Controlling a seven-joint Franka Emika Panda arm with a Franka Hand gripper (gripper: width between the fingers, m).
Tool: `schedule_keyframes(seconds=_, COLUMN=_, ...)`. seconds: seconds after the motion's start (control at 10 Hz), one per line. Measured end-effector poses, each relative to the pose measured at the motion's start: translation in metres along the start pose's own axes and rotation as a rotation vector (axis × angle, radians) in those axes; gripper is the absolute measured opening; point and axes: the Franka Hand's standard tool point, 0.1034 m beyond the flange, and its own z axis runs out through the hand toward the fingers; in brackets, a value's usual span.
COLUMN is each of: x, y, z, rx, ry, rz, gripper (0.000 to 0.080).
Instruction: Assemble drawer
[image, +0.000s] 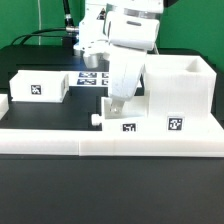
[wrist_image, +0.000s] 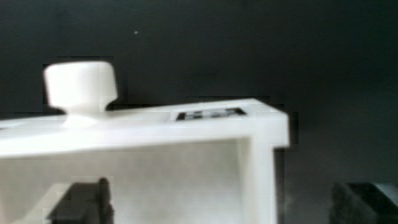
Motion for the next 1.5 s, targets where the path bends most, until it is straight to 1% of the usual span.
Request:
schedule_keyframes(seconds=0.1, x=-0.002, y=0.002, z=-0.013, rx=0.004, ry=-0.008, rz=0.001, gripper=0.0637)
schedule_keyframes(seconds=0.2, x=-0.009, y=0.006, z=-0.024, rx=-0.004, ry=-0.011, rz=-0.004, gripper=0.0646)
schedule_keyframes(seconds=0.3, x=-0.02, y=0.008, z=-0.026, rx=-0.005, ry=-0.014, rz=-0.016, gripper=0.0649)
schedule_keyframes(seconds=0.4, x=-0.034, y=0.008, z=-0.025, rx=0.011, ry=-0.022, rz=-0.068, gripper=0.0649)
schedule_keyframes(seconds=0.5, x=-0.052, y=0.008, z=-0.023, rx=0.037, ry=-0.03, rz=-0.136, gripper=0.0649)
schedule_keyframes(seconds=0.6, x=-0.056, y=0.008, z=-0.022, rx=0.038, ry=-0.029, rz=-0.124, gripper=0.0649)
schedule_keyframes(seconds=0.7, x=-0.055, y=0.008, z=-0.021, rx=0.039, ry=-0.029, rz=-0.126, gripper=0.0649)
schedule_keyframes(seconds=0.8, x=-0.058, y=0.008, z=-0.019, rx=0.045, ry=-0.021, rz=-0.148, gripper=0.0649)
schedule_keyframes(seconds=0.9, x=-0.069, y=0.011, z=-0.012, rx=0.057, ry=0.037, rz=-0.183, gripper=0.0649)
schedule_keyframes(seconds=1.0, x=-0.077, y=0.02, z=-0.009, rx=0.063, ry=0.06, rz=-0.181, gripper=0.0649)
schedule_keyframes(seconds=1.1, x=-0.081, y=0.028, z=-0.008, rx=0.07, ry=0.102, rz=-0.191, gripper=0.0649)
schedule_keyframes(seconds=1.2, x=-0.083, y=0.033, z=-0.007, rx=0.073, ry=0.141, rz=-0.176, gripper=0.0649)
schedule_keyframes(seconds=1.3, x=-0.083, y=0.035, z=-0.004, rx=0.076, ry=0.17, rz=-0.161, gripper=0.0649)
schedule_keyframes(seconds=1.5, x=-0.078, y=0.034, z=-0.001, rx=0.083, ry=0.219, rz=-0.165, gripper=0.0649)
